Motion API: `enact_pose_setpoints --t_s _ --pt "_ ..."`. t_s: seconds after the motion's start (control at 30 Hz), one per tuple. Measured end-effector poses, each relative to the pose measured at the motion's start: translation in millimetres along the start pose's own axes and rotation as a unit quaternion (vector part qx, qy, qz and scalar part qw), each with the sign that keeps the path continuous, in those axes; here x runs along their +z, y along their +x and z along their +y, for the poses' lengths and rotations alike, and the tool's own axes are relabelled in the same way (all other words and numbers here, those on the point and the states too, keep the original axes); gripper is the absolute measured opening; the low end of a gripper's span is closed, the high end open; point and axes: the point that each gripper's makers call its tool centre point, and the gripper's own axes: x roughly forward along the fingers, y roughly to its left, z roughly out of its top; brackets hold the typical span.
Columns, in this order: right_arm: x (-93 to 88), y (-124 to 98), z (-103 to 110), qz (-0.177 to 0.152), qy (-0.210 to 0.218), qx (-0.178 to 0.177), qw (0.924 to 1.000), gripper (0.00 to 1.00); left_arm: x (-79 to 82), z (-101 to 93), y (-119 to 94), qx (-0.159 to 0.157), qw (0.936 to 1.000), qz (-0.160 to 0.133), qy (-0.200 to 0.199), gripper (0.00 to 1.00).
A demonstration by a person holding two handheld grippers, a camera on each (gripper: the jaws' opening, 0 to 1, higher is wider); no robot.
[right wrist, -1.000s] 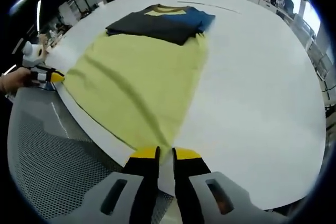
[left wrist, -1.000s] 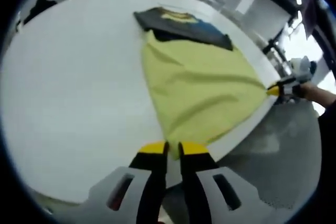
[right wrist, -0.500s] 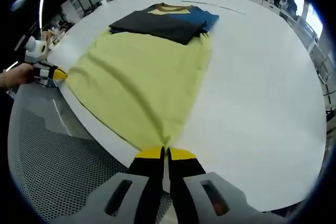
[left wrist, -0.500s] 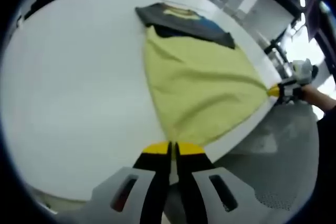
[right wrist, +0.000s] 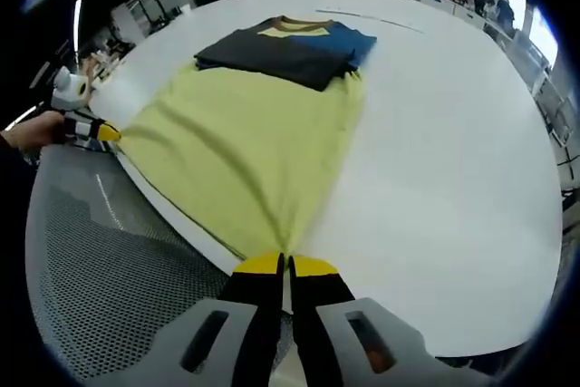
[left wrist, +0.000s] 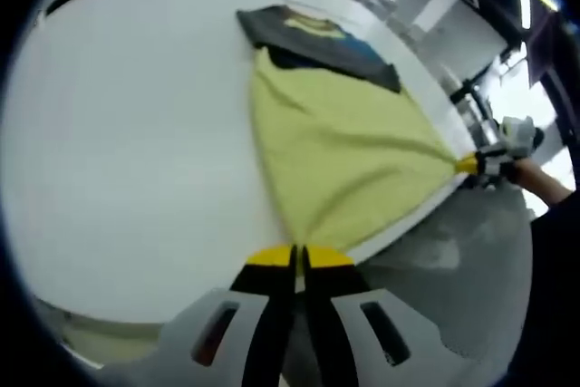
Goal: Fold the garment on the visible template until the final outline fits inside the template.
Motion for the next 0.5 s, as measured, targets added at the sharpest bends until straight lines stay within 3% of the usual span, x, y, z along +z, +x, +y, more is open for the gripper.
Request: enact_pose_setpoints --t_s 0.1,0.5 --pt "-0.2 -8 2 -0.005 0.003 0.007 1.0000 0.03 -0.3 -8.0 -9 -0.016 0.9997 -0.003 -0.017 0.00" --pt "-0.2 -44 14 -0.023 0.005 0.032 0.9992 0.03 -4.3 -40.4 -49 -0.045 0.9988 -0.005 -0.019 0.00"
